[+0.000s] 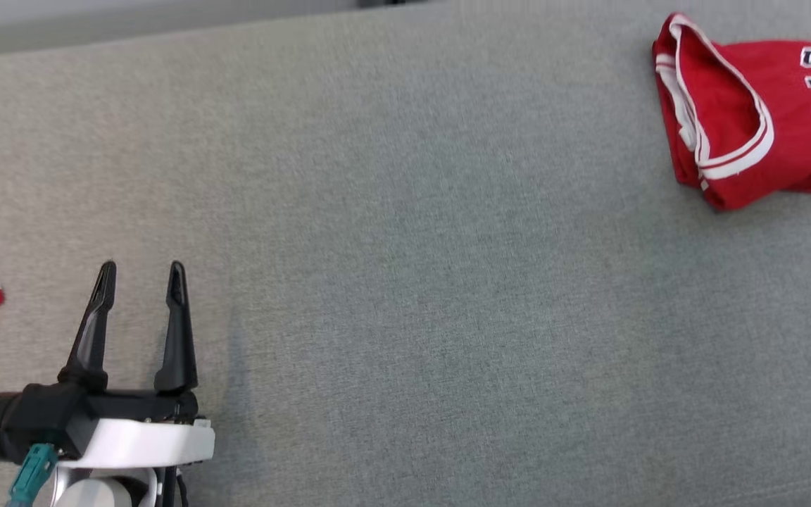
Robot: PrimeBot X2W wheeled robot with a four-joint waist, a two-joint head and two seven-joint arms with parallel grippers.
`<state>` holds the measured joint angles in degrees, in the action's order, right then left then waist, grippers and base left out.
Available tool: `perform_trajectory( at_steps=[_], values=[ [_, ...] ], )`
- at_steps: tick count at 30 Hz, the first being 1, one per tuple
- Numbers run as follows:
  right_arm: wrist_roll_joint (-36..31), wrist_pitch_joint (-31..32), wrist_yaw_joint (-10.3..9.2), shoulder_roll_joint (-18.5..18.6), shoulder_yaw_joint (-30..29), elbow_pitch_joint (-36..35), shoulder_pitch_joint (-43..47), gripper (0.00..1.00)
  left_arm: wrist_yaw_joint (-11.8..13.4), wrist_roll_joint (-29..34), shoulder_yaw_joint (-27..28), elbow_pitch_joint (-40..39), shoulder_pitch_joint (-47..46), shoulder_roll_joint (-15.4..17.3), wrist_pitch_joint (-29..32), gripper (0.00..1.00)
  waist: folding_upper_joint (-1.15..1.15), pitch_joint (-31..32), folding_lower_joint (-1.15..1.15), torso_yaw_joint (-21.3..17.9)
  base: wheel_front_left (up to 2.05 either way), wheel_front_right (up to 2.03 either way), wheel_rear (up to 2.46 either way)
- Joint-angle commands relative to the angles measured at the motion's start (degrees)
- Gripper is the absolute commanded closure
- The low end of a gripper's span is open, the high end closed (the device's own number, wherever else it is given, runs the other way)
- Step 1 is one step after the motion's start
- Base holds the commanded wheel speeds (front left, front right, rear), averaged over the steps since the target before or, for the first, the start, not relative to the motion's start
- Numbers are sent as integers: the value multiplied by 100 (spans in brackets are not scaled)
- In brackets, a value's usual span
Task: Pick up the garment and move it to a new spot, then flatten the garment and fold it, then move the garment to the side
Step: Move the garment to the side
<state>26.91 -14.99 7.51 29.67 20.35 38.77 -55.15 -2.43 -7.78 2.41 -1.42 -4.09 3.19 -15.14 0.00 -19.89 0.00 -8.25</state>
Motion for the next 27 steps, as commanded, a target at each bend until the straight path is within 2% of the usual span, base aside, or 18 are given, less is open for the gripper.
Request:
perform_trajectory(
  at_steps=[1,5,6,13,18,27],
  values=[
    [-107,-25,-2,-82,-142,-198,339,0,18,-79,49,37,94,13,2,0,0,393,0,154,0,0,0],
    [-381,-26,-1,-302,-582,-836,1290,0,-4,-135,64,175,266,-6,1,0,0,772,0,320,0,0,0],
    [-469,-26,-1,-399,-784,-1124,1796,0,-11,-156,92,223,334,-7,1,0,0,925,0,409,0,0,0],
    [-633,-27,-1,-916,-1385,-1988,3422,0,-37,-192,178,369,589,-17,2,0,0,1339,0,587,0,0,0],
    [-537,-27,-1,-1229,-1628,-2324,4104,0,-60,-196,226,438,711,-18,2,0,0,1499,0,634,0,0,0],
    [-692,44,-1,-1561,-1789,-2860,5113,0,-64,-233,250,599,882,-18,1,0,0,1834,0,710,0,0,0]
  ],
)
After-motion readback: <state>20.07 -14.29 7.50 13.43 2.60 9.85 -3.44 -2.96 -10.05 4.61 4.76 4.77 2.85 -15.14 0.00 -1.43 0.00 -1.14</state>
